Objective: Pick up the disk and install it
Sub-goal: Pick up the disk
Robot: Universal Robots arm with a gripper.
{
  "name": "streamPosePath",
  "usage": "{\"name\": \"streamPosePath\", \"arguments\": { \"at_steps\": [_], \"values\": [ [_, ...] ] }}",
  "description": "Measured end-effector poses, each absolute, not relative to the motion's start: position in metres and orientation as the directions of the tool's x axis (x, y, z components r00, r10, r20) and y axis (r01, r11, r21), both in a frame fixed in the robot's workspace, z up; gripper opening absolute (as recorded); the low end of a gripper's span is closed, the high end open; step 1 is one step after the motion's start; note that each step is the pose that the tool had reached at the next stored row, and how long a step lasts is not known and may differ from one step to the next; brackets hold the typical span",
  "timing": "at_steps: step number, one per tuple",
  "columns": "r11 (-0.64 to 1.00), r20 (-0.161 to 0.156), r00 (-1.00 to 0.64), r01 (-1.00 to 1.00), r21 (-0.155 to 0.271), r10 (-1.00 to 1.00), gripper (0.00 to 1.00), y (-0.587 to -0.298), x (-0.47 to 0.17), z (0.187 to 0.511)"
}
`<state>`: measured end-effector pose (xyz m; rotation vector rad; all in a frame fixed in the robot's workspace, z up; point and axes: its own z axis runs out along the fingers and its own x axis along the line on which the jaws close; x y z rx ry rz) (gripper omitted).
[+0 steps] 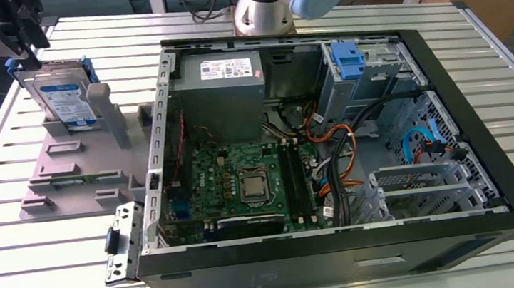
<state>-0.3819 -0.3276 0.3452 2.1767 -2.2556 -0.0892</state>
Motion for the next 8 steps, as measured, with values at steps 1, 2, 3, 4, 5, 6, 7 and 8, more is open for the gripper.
{"name": "streamPosePath", "arguments": {
  "at_steps": [1, 2, 3, 4, 5, 6, 7, 8],
  "values": [
    [0.034, -0.035, -0.036, -0.998, 0.045, -0.999, 0.53, -0.3271, -0.3830, 0.3448],
    [0.034, -0.036, -0.035, -0.998, 0.045, -0.999, 0.53, -0.3266, -0.3843, 0.3442],
    [0.033, -0.036, -0.035, -0.998, 0.045, -0.999, 0.53, -0.3263, -0.3856, 0.3438],
    [0.032, -0.036, -0.034, -0.998, 0.044, -0.999, 0.53, -0.3259, -0.3864, 0.3432],
    [0.031, -0.036, -0.033, -0.999, 0.044, -0.999, 0.53, -0.3258, -0.3867, 0.3425],
    [0.029, -0.036, -0.031, -0.999, 0.045, -0.999, 0.53, -0.3258, -0.3870, 0.3419],
    [0.027, -0.035, -0.029, -0.999, 0.045, -0.999, 0.53, -0.3257, -0.3875, 0.3413],
    [0.025, -0.035, -0.026, -0.999, 0.045, -0.999, 0.53, -0.3255, -0.3881, 0.3406]
  ]
}}
